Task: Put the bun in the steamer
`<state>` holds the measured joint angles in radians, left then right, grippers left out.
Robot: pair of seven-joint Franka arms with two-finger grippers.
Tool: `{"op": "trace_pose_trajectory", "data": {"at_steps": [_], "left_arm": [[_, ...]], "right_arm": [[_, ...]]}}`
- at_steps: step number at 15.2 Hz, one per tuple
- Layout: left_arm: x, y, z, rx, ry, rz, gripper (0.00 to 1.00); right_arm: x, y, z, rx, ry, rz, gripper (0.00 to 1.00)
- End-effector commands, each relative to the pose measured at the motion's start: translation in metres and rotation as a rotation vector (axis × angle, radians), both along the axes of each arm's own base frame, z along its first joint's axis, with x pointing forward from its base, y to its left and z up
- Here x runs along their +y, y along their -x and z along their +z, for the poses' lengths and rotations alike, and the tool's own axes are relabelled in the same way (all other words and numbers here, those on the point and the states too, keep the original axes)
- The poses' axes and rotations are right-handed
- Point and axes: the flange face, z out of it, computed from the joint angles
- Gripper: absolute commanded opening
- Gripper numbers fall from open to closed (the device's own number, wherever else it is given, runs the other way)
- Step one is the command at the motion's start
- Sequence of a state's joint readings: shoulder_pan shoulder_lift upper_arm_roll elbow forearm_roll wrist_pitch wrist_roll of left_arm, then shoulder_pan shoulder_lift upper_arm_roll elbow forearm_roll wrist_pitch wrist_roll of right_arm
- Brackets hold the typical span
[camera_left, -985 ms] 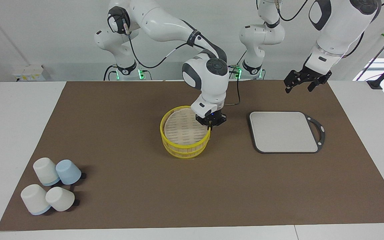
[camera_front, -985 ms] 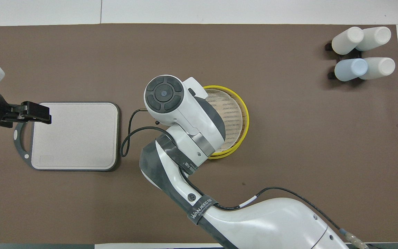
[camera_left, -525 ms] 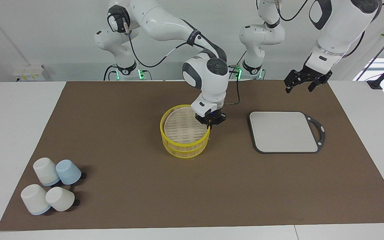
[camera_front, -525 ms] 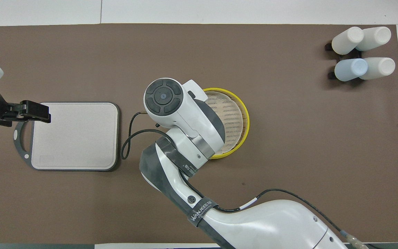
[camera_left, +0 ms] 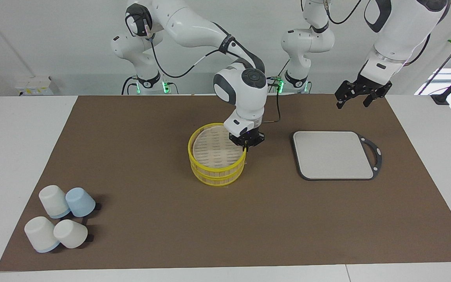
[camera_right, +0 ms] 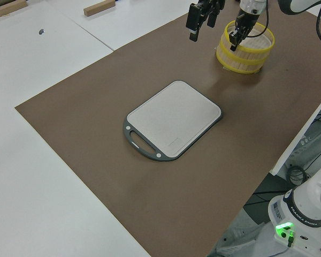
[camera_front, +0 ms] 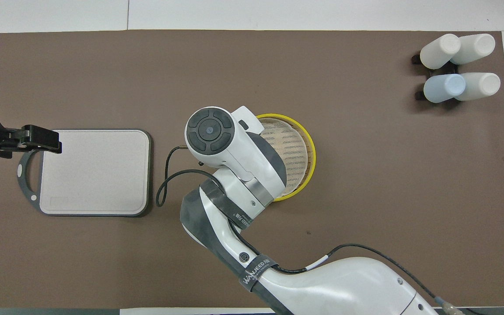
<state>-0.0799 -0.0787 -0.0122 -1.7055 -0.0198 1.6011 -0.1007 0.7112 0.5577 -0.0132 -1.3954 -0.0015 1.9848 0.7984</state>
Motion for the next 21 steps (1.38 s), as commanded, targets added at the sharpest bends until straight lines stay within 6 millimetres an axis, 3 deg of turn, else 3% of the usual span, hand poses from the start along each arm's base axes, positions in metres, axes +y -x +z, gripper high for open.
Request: {"op": "trace_pose_trajectory", "data": {"at_steps": [1, 2, 3, 4, 6, 7, 11, 13, 16, 21], "left_arm": [[0.003, 0.001, 0.006, -0.004, 0.010, -0.010, 1.00], [0.003, 0.001, 0.006, -0.005, 0.010, -0.010, 1.00], [0.003, 0.001, 0.006, -0.005, 0.010, -0.010, 1.00], [0.003, 0.001, 0.005, -0.004, 0.010, -0.010, 1.00], [0.003, 0.002, 0.005, -0.004, 0.010, -0.010, 1.00], [0.003, 0.002, 0.004, -0.004, 0.010, -0.010, 1.00], [0.003, 0.002, 0.003, -0.004, 0.010, -0.008, 1.00], [0.003, 0.002, 0.003, -0.004, 0.010, -0.008, 1.00], [0.003, 0.002, 0.004, -0.005, 0.010, -0.008, 1.00], [0.003, 0.002, 0.004, -0.007, 0.012, -0.008, 1.00]], "right_arm": [[0.000, 0.011, 0.003, -0.009, -0.002, -0.023, 0.43], [0.000, 0.011, 0.003, -0.010, -0.002, -0.036, 0.72], [-0.001, 0.010, 0.004, -0.009, -0.001, -0.042, 0.91], [-0.002, 0.009, 0.007, -0.009, 0.000, -0.042, 1.00], [-0.015, 0.000, 0.024, -0.024, -0.009, -0.060, 1.00], [-0.033, -0.010, 0.039, -0.030, -0.013, -0.077, 1.00], [-0.143, -0.054, 0.093, -0.021, 0.001, -0.074, 1.00], [-0.202, -0.065, 0.115, 0.017, 0.016, -0.065, 1.00], [-0.272, -0.062, 0.147, 0.087, 0.032, -0.002, 1.00], [-0.387, -0.035, 0.205, 0.160, -0.010, -0.017, 1.00]]}}
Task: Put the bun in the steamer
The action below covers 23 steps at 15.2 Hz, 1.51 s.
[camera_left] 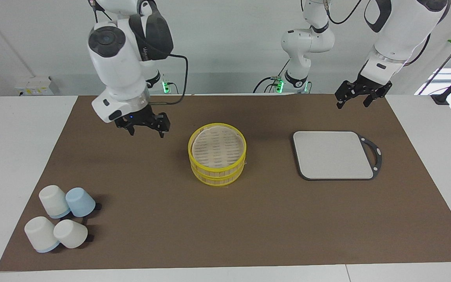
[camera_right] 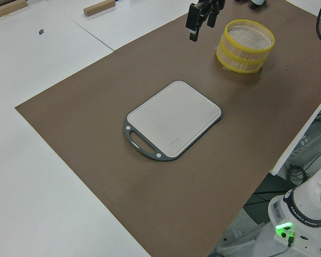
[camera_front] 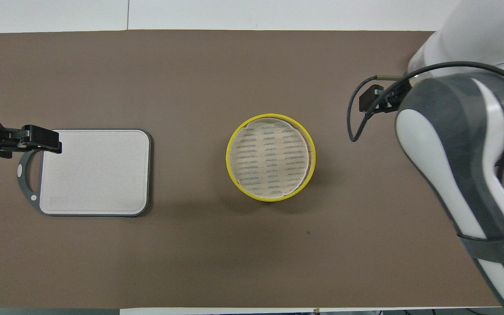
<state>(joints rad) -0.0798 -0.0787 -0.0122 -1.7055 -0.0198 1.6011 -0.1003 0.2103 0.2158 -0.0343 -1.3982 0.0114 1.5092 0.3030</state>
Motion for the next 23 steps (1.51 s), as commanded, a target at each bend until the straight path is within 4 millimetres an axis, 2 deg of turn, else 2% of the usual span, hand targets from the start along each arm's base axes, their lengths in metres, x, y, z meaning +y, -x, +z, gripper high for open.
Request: {"op": "trace_pose_trajectory", "data": {"at_steps": [1, 4, 7, 10, 13, 15, 17, 23], "left_arm": [[0.003, 0.002, 0.004, -0.007, 0.012, -0.008, 1.00], [0.003, 0.002, 0.004, -0.007, 0.010, -0.008, 1.00], [0.003, 0.001, 0.005, -0.010, 0.010, -0.006, 1.00], [0.003, 0.001, 0.005, -0.010, 0.010, -0.006, 1.00], [0.003, 0.001, 0.004, -0.008, 0.012, -0.006, 1.00], [0.003, 0.001, 0.004, -0.008, 0.010, -0.005, 1.00], [0.003, 0.001, 0.004, -0.007, 0.012, -0.006, 1.00], [0.003, 0.001, 0.004, -0.010, 0.012, -0.006, 1.00]], "right_arm": [[-0.057, 0.024, 0.024, 0.034, -0.049, 0.042, 1.00], [-0.088, 0.041, 0.039, 0.067, -0.059, 0.077, 1.00], [-0.096, 0.056, 0.049, 0.076, -0.060, 0.071, 1.00], [-0.092, 0.080, 0.046, 0.077, -0.062, 0.075, 1.00], [-0.094, 0.078, 0.038, 0.036, -0.063, 0.087, 1.00], [-0.113, 0.084, 0.036, 0.061, -0.067, 0.052, 1.00], [-0.118, 0.086, 0.034, 0.059, -0.070, 0.047, 1.00], [-0.113, 0.076, 0.038, -0.003, -0.055, 0.059, 1.00]]}}
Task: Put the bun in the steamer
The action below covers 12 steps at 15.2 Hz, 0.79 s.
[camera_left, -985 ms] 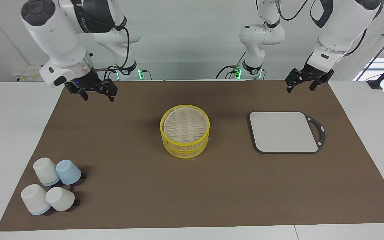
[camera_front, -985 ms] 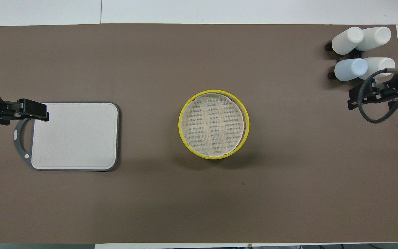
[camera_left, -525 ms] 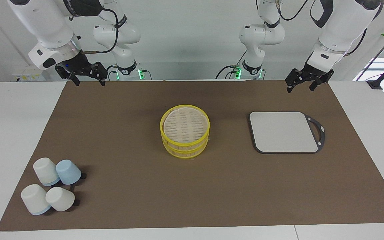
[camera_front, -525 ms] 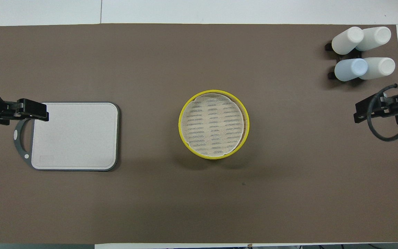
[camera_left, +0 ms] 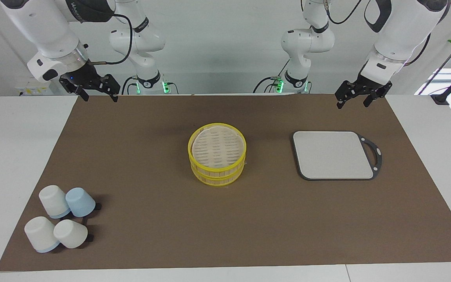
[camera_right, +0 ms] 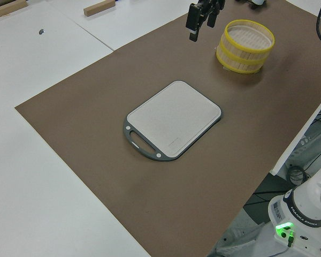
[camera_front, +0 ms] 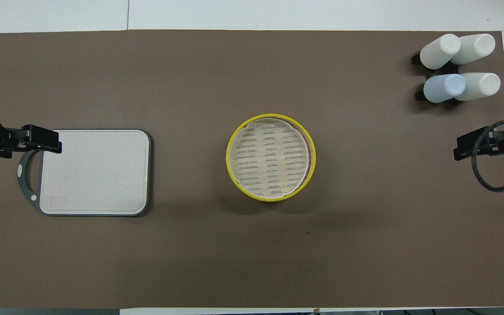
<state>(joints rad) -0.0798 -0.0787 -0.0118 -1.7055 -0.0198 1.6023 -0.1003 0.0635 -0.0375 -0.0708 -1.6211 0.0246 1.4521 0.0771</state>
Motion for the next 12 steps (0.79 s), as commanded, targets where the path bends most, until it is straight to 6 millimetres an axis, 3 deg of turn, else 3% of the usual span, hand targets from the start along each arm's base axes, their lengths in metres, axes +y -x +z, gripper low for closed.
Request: {"op": "trace_pose_trajectory", "data": {"at_steps": [1, 9, 12], "left_arm": [[0.003, 0.001, 0.005, -0.012, 0.012, -0.005, 1.00], [0.003, 0.001, 0.005, -0.012, 0.012, -0.005, 1.00], [0.003, 0.001, 0.005, -0.012, 0.012, -0.005, 1.00]], "right_arm": [[-0.001, 0.000, 0.001, -0.044, -0.008, 0.017, 1.00], [-0.004, -0.006, 0.015, -0.109, 0.005, 0.008, 1.00], [-0.018, -0.010, 0.016, -0.135, 0.008, -0.017, 1.00]]}}
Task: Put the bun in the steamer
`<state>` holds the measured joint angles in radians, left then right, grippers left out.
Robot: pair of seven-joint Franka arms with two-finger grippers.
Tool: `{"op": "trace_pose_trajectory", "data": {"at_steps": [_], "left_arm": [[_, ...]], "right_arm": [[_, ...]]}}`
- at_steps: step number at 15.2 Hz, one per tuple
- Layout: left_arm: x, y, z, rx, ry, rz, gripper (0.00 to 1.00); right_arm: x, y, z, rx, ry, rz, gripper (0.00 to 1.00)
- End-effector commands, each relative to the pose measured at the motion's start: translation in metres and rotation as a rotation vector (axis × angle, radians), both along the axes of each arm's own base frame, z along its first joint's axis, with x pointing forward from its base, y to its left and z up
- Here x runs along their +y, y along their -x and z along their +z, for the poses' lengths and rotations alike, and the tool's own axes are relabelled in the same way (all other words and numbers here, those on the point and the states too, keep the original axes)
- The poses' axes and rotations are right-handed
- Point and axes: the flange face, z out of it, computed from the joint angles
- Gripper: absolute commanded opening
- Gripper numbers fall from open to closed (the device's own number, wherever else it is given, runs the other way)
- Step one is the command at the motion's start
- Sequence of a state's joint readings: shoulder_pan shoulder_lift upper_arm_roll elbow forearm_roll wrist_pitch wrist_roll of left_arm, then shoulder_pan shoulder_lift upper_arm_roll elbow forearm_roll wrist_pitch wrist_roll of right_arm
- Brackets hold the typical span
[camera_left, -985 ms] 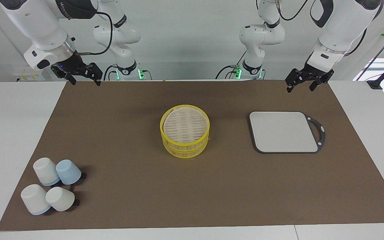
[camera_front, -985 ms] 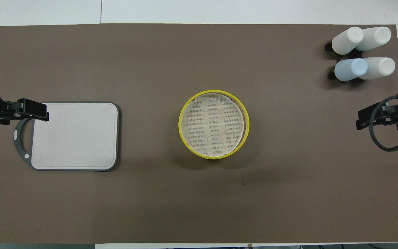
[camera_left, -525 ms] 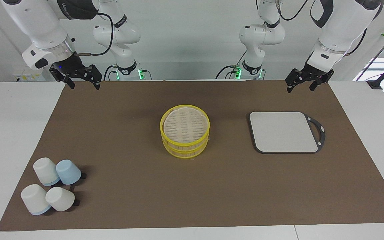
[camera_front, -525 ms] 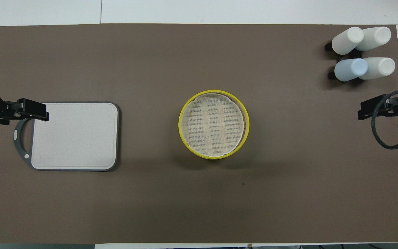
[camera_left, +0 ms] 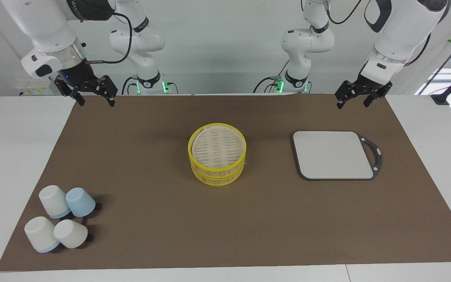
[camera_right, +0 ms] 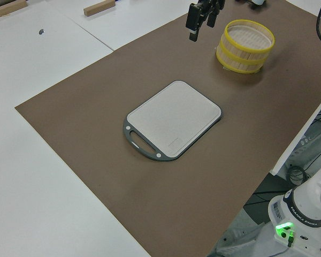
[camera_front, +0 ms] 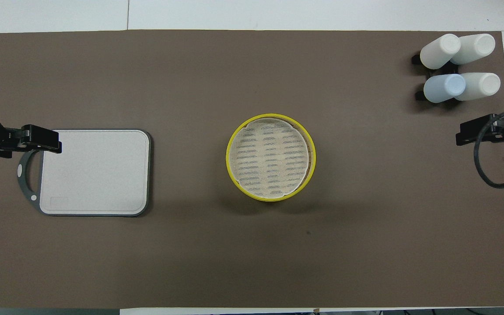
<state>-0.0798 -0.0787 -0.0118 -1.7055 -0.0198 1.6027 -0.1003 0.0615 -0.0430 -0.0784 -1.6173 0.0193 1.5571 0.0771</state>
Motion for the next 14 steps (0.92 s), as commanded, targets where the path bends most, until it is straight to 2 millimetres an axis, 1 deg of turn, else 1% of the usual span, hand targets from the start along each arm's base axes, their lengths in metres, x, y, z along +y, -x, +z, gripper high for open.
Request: {"op": "trace_pose_trajectory", "data": {"at_steps": [1, 2, 4, 5, 7, 12, 14], "left_arm": [[0.003, 0.001, 0.005, -0.011, 0.012, -0.005, 1.00], [0.003, 0.001, 0.005, -0.013, 0.012, -0.005, 1.00], [0.003, 0.001, 0.005, -0.013, 0.012, -0.005, 1.00], [0.003, 0.001, 0.004, -0.011, 0.012, -0.005, 1.00], [0.003, 0.001, 0.004, -0.011, 0.012, -0.005, 1.00], [0.003, 0.001, 0.004, -0.011, 0.012, -0.005, 1.00], [0.003, 0.001, 0.004, -0.010, 0.012, -0.005, 1.00]], "right_arm": [[-0.012, 0.001, 0.003, -0.019, 0.003, -0.005, 1.00], [-0.013, 0.001, 0.003, -0.016, 0.003, -0.006, 1.00], [-0.030, 0.003, 0.003, -0.016, -0.003, -0.033, 1.00], [-0.032, 0.003, 0.002, -0.013, -0.008, -0.038, 1.00], [-0.033, 0.003, 0.002, -0.012, -0.008, -0.038, 1.00], [-0.024, 0.003, 0.002, -0.012, -0.015, -0.023, 1.00], [-0.024, 0.003, 0.003, -0.011, -0.015, -0.023, 1.00]]}}
